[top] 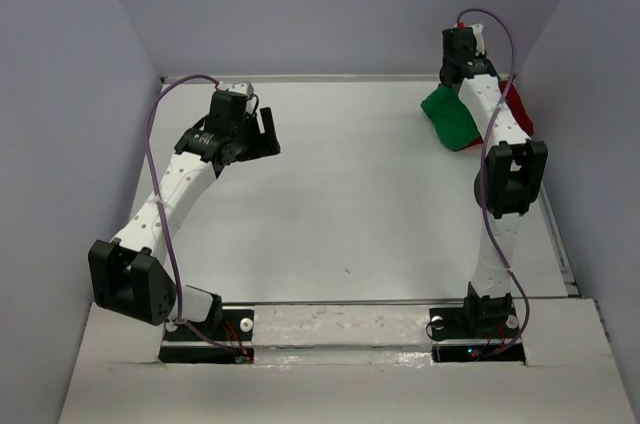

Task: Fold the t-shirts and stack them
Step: Neatly place the folded tshirt to the corner

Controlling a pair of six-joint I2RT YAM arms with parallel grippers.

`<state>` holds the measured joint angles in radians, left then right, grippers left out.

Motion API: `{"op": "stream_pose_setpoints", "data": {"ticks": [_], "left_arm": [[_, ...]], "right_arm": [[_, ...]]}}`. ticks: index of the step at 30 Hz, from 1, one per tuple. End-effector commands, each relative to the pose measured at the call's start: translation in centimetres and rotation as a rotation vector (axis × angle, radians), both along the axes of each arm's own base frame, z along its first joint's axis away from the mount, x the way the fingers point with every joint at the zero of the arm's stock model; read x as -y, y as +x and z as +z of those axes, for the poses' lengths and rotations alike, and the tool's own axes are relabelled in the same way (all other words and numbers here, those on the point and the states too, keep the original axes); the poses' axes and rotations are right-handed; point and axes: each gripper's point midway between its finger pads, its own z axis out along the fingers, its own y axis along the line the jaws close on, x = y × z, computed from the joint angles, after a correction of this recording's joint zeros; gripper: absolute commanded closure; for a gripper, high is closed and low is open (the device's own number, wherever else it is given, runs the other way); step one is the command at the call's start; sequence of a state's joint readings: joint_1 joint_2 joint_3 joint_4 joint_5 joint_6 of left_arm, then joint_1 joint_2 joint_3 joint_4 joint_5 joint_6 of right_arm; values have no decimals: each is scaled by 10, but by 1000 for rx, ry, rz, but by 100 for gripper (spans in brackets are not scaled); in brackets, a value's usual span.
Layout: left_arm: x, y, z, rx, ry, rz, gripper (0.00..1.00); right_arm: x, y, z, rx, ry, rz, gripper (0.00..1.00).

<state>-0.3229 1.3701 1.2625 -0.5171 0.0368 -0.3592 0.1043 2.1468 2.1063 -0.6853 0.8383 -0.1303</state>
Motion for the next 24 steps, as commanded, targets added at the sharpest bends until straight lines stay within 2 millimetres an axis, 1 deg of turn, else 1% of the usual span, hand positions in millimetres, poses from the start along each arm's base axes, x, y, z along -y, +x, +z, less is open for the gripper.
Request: {"op": "stream_pose_setpoints", "data": {"ticks": [1,3,4,6,7,8,10,11,12,13,14,15,16,18,19,20,23,24], "left_arm": [[-1,-1,6,18,4,-13,15],[0,-1,3,11,4,-15,15],[0,0,2,8,3,-15,15],[2,-1,0,0,-1,-22,15],[2,-1,0,1,-4,-24,15],[3,-2,-1,-2,-8,-25,15],[5,-4,-3,-8,-16,-30,15],[5,-5,-3,-9,-19,-30,15],[5,-6,-4,-14,-23,-34,15],[6,-8,-7,-19,-23,-38,15],[8,-10,-8,-21,-26,-43,15],[8,-11,-8,-20,-26,-45,15],[8,-12,-8,-22,-24,-46,15],[8,-14,-6,-19,-24,-55,15],[8,-13,-2,-11,-25,-54,15],[7,-14,0,-11,-21,-54,15],[10,-14,8,0,-35,-67,15],[11,-14,9,4,-38,-70,15]], "right_arm": [[23,-1,24,86,-17,-99,100],[37,-2,24,90,-21,-131,100],[37,-2,24,91,-21,-130,100],[52,-1,25,94,-14,-146,100],[55,0,25,100,-6,-145,100],[54,3,25,103,2,-133,100],[66,6,23,99,8,-139,100],[65,9,20,97,13,-133,100],[71,8,18,95,14,-143,100],[75,10,11,83,16,-149,100],[75,12,3,67,17,-146,100],[75,12,3,68,16,-147,100],[81,13,-6,53,16,-157,100],[79,17,-15,38,27,-147,100],[79,18,-19,32,28,-146,100],[84,19,-24,23,28,-153,100],[84,23,-34,11,34,-150,100],[89,23,-35,11,35,-159,100]]}}
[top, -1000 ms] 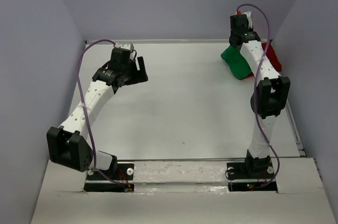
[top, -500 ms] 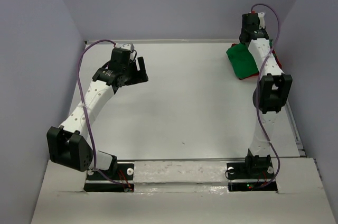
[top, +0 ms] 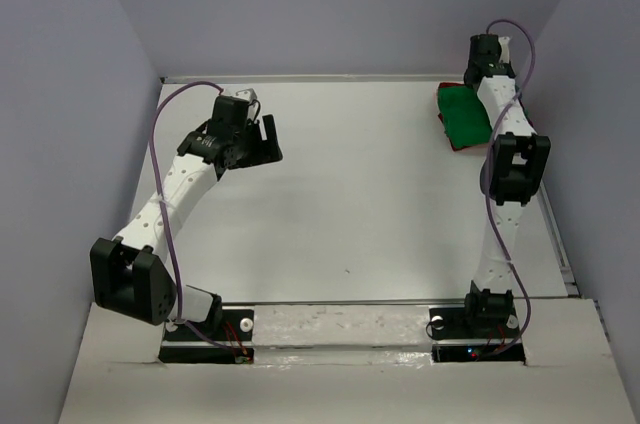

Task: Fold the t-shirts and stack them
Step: Neatly place the folded tshirt to the corner

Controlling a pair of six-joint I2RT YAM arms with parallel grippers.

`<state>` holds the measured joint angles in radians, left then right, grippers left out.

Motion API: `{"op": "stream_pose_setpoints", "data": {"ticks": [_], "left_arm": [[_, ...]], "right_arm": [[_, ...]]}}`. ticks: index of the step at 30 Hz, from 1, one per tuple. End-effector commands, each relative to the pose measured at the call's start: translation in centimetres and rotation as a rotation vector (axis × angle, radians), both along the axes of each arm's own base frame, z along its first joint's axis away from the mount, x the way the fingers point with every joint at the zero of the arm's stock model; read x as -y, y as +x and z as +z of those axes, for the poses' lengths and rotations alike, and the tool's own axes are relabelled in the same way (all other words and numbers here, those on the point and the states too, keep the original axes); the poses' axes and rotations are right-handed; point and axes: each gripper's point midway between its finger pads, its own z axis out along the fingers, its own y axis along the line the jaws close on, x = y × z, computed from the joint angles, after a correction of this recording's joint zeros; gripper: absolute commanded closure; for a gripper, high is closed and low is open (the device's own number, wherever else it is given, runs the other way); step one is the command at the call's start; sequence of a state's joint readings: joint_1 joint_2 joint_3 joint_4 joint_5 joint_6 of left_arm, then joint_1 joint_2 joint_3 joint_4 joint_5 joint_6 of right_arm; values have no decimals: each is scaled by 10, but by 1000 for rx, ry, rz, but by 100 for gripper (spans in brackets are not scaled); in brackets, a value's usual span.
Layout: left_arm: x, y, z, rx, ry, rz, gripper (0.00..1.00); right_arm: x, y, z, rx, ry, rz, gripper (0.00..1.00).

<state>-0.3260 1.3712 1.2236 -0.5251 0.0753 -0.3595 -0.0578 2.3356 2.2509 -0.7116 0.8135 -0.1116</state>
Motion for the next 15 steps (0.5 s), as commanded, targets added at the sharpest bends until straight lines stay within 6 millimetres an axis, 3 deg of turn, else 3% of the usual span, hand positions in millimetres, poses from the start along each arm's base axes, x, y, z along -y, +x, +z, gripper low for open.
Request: {"op": "stream_pose_setpoints", "data": {"ticks": [1,15], "left_arm": [[7,-4,26,57,-32,-39,15],[11,-12,14,23,-21,-56,15]], "right_arm": [[5,11,15,70,5,-10,100],[39,29,1,106,15,-44,100]]}}
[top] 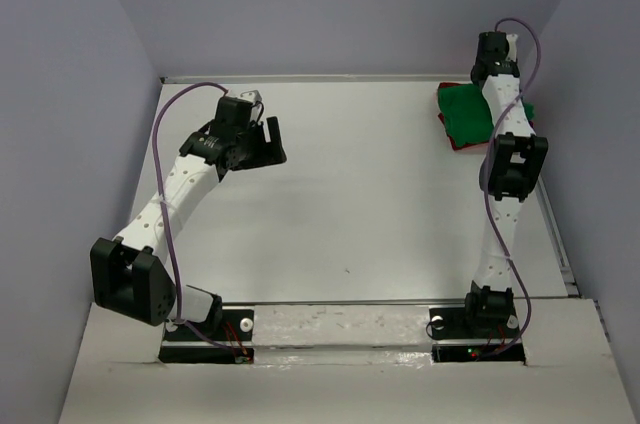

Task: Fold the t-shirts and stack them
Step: Neatly place the folded tshirt to the corner

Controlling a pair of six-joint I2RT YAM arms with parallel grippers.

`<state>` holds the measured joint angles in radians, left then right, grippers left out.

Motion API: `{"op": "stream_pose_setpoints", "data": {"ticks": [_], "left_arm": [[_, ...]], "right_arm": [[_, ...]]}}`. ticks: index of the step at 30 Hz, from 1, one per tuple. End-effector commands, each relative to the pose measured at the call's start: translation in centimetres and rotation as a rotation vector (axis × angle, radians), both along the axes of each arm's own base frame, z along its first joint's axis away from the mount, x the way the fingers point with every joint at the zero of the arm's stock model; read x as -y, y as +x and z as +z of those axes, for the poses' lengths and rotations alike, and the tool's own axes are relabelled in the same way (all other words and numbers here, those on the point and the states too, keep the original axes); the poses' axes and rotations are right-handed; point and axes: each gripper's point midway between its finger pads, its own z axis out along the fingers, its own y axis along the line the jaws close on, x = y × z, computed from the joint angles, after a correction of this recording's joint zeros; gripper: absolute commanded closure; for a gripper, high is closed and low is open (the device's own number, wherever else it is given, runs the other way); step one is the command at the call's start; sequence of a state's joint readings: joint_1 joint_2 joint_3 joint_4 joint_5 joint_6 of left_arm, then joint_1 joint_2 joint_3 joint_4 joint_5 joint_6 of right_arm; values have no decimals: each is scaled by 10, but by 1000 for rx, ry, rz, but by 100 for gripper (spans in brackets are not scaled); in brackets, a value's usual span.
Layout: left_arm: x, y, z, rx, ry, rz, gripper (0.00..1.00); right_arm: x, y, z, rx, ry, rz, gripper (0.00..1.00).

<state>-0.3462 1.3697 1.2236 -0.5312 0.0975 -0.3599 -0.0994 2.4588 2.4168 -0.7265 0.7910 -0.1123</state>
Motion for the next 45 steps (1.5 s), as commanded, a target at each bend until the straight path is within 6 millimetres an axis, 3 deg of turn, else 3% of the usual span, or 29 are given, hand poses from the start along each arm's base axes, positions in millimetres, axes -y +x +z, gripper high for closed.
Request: {"op": "stream_pose_setpoints", "data": {"ticks": [1,10,12,13,18,27,30,32,33,37,40,45], "left_arm": [[0,-6,15,33,-8,-17,15],[5,-4,16,23,-4,-29,15],[6,-4,17,19,-1,-28,15],[6,-3,19,24,-2,-27,15],[9,-6,18,17,-1,-31,15],[8,-14,20,7,24,-22,15],[12,-16,24,7,17,-17,15],[17,-19,24,6,14,-21,15],[20,-21,25,2,7,-17,15],[35,-29,31,5,-10,-25,14],[45,-33,31,-4,-5,-38,15],[53,-34,36,2,21,-38,15]], "right_arm": [[16,11,13,80,3,-17,100],[29,13,0,68,2,-35,100],[29,16,-6,69,40,-14,89],[28,15,-8,68,44,-15,74],[31,16,-13,69,67,-18,46],[23,17,52,187,86,38,10],[11,14,52,199,160,62,5],[-2,13,43,181,202,88,19],[-3,13,33,165,213,87,45],[-15,15,25,148,255,117,100],[-22,21,26,180,295,127,100],[-12,25,29,174,235,124,100]]}}
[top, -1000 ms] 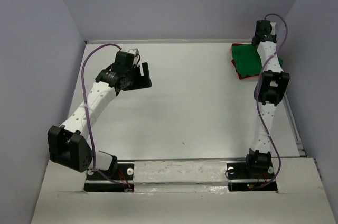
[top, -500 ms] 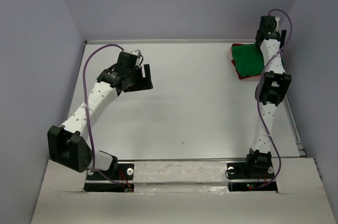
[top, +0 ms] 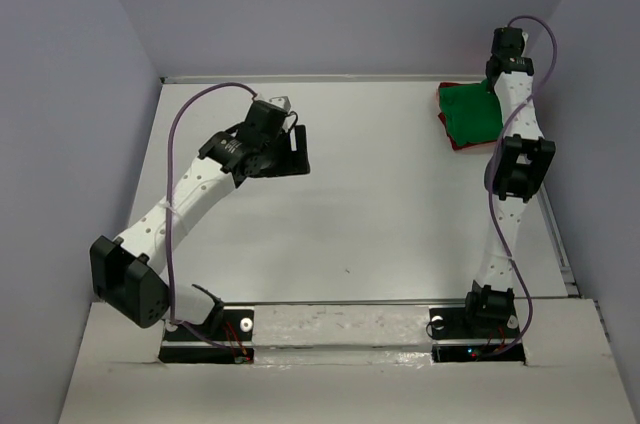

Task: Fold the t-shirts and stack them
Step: Neatly place the folded tshirt to the corner

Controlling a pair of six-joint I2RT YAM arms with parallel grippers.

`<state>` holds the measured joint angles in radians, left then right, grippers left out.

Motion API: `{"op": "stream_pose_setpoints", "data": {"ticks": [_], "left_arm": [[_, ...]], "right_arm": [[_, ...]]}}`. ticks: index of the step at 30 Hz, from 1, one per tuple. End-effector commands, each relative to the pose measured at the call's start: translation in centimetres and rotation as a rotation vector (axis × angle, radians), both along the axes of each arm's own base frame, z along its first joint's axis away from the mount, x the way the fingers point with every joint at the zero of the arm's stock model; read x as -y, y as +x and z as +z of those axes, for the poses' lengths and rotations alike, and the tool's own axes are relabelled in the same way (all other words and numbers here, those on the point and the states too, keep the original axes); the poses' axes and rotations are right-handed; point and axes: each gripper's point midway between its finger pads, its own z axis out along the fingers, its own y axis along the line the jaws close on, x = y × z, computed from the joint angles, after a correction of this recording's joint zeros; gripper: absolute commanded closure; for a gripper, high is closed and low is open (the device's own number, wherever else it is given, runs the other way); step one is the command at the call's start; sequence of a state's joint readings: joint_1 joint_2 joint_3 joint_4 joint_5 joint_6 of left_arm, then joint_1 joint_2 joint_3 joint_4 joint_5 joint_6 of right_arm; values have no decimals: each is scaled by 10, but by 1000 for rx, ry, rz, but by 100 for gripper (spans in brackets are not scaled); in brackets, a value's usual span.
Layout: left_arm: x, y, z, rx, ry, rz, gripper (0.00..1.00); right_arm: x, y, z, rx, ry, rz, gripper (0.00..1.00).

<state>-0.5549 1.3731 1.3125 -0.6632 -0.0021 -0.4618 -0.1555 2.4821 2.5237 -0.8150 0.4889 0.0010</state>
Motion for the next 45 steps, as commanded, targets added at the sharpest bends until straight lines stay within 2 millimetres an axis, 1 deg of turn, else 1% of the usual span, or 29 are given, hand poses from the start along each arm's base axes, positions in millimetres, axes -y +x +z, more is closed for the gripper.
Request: {"op": "stream_pose_setpoints", "data": {"ticks": [1,4,5,8,9,11,12,13,14,16,19,20,22,23,25,27,29,31,33,34,35,36,38,39,40,41,42,44,45], "left_arm": [[4,5,23,46,-2,27,14],[1,4,23,43,16,35,14],[-1,4,23,44,24,36,14],[-4,3,20,38,43,39,14],[-5,2,19,38,47,39,14],[-6,2,14,27,59,32,14],[-6,1,12,24,63,30,14],[-6,1,11,20,66,29,14],[-6,1,10,16,69,25,14],[-5,2,9,16,72,18,14],[-4,5,14,24,75,17,14],[-4,6,15,29,77,17,14],[-5,7,16,28,79,18,14],[-5,7,17,34,82,18,14],[-5,7,18,33,85,17,14],[-6,7,15,27,90,16,14],[-6,7,13,25,89,18,14],[-5,5,10,19,84,15,14],[-5,4,11,23,73,19,14],[-5,3,9,20,70,19,14],[-4,2,11,25,64,18,14],[-6,0,11,31,58,21,14],[-7,0,11,35,51,30,14],[-7,-2,12,39,44,32,14],[-7,-3,10,38,38,34,14],[-8,-4,11,40,35,37,14],[-9,-4,16,60,21,42,14],[-12,-4,22,91,17,58,14],[-14,-3,24,104,18,67,14]], "right_arm": [[-3,8,36,79,-20,25,100],[-2,11,31,79,-23,20,100],[5,9,30,75,-33,2,100],[19,7,27,73,-42,-22,100],[19,8,24,72,-39,-24,100],[33,4,20,67,-31,-45,100],[33,4,18,65,-28,-45,100],[40,2,16,65,-27,-57,100],[40,2,14,59,-26,-58,100],[52,-1,8,58,-14,-71,100],[56,0,-1,48,-3,-73,100],[61,-2,-2,50,-4,-84,100],[63,-1,-9,39,-7,-90,100],[69,-4,-11,35,-8,-102,100],[71,-5,-16,25,-12,-109,100],[75,-6,-17,26,-3,-114,100],[72,-6,-16,30,7,-103,100],[65,-3,-9,71,55,-102,100],[63,-2,-2,90,65,-95,100],[57,-1,7,101,62,-84,100],[57,-1,7,100,61,-83,100],[51,0,17,117,58,-74,100],[49,-1,29,136,59,-63,100],[43,-1,40,155,55,-53,100],[38,0,47,163,50,-47,100],[37,-1,53,173,48,-44,100],[31,-1,69,198,40,-32,100],[20,-2,84,213,21,-15,100],[20,-4,94,227,16,-14,100]]}}
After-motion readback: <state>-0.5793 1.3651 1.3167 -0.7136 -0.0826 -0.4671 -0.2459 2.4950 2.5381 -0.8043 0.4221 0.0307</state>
